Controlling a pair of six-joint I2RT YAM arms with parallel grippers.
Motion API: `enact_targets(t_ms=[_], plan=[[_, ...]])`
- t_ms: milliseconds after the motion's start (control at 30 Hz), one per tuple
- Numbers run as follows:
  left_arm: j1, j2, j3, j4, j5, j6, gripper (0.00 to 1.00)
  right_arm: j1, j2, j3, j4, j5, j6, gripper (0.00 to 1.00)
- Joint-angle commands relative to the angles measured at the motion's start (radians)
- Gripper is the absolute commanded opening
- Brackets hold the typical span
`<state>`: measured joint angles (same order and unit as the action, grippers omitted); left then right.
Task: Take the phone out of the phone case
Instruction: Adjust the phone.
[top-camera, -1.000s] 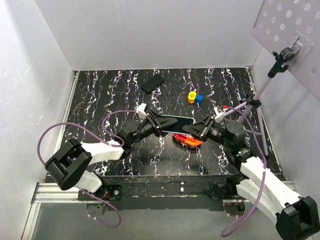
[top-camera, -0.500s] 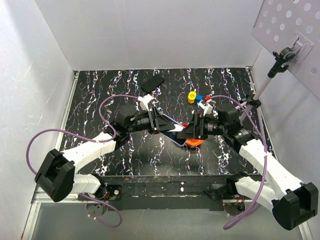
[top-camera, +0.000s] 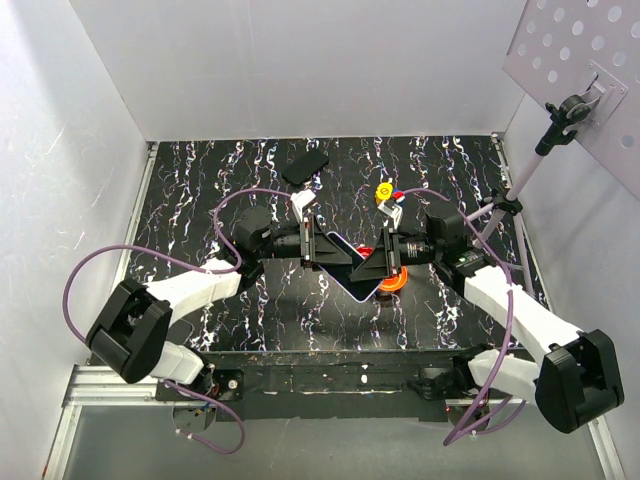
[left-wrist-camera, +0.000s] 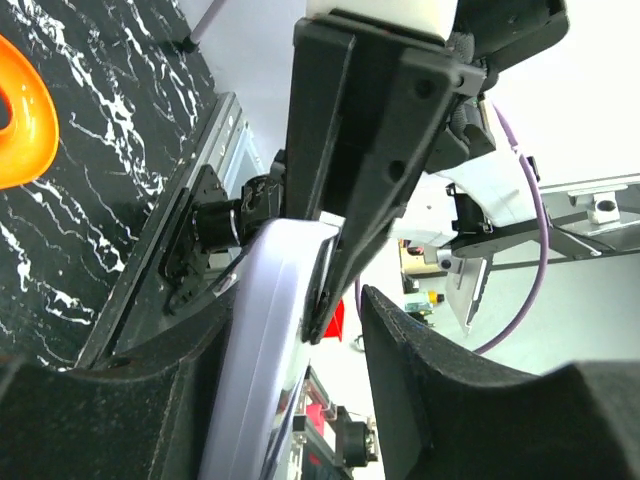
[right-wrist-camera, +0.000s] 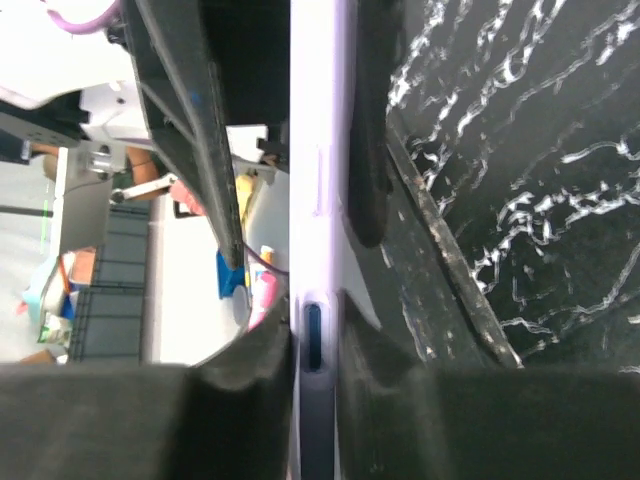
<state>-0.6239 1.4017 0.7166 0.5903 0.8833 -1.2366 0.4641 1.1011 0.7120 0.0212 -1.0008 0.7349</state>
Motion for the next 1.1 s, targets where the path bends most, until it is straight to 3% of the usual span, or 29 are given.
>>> enact_targets(t_ms=[0, 67, 100, 167, 233, 367, 500, 700, 833, 933, 1067], plan=[[0.009, -0.049, 0.055, 0.053, 0.071, -0.009, 0.01, -0.005, -0.012, -0.032, 0.216, -0.013, 0.141, 0.02], [0.026, -0.076, 0.032, 0.011, 0.021, -0.015, 0.44, -0.005, -0.036, -0.074, 0.288, 0.049, 0.219, 0.01], [0.032, -0.101, 0.002, 0.028, -0.015, -0.035, 0.58, -0.005, -0.052, -0.097, 0.336, 0.071, 0.251, 0.01], [0.042, -0.15, -0.051, 0.045, -0.093, -0.058, 0.73, -0.005, -0.093, -0.153, 0.452, 0.128, 0.342, 0.01], [0.041, -0.193, -0.081, 0.007, -0.156, -0.07, 0.77, -0.005, -0.118, -0.201, 0.555, 0.148, 0.411, 0.01], [0.041, -0.227, -0.149, 0.08, -0.231, -0.167, 0.68, -0.005, -0.161, -0.224, 0.602, 0.189, 0.445, 0.01], [0.039, -0.192, -0.117, 0.141, -0.219, -0.202, 0.56, -0.004, -0.146, -0.206, 0.614, 0.176, 0.461, 0.01], [0.017, -0.142, -0.037, 0.126, -0.233, -0.193, 0.55, 0.018, -0.086, -0.221, 0.767, 0.177, 0.537, 0.01], [-0.016, -0.095, -0.003, 0.14, -0.247, -0.204, 0.3, 0.042, -0.083, -0.227, 0.776, 0.218, 0.535, 0.01], [-0.025, -0.075, 0.001, 0.158, -0.263, -0.212, 0.23, 0.06, -0.087, -0.233, 0.78, 0.258, 0.538, 0.01], [-0.028, -0.081, 0.001, 0.186, -0.308, -0.21, 0.21, 0.1, -0.092, -0.211, 0.697, 0.291, 0.496, 0.01]])
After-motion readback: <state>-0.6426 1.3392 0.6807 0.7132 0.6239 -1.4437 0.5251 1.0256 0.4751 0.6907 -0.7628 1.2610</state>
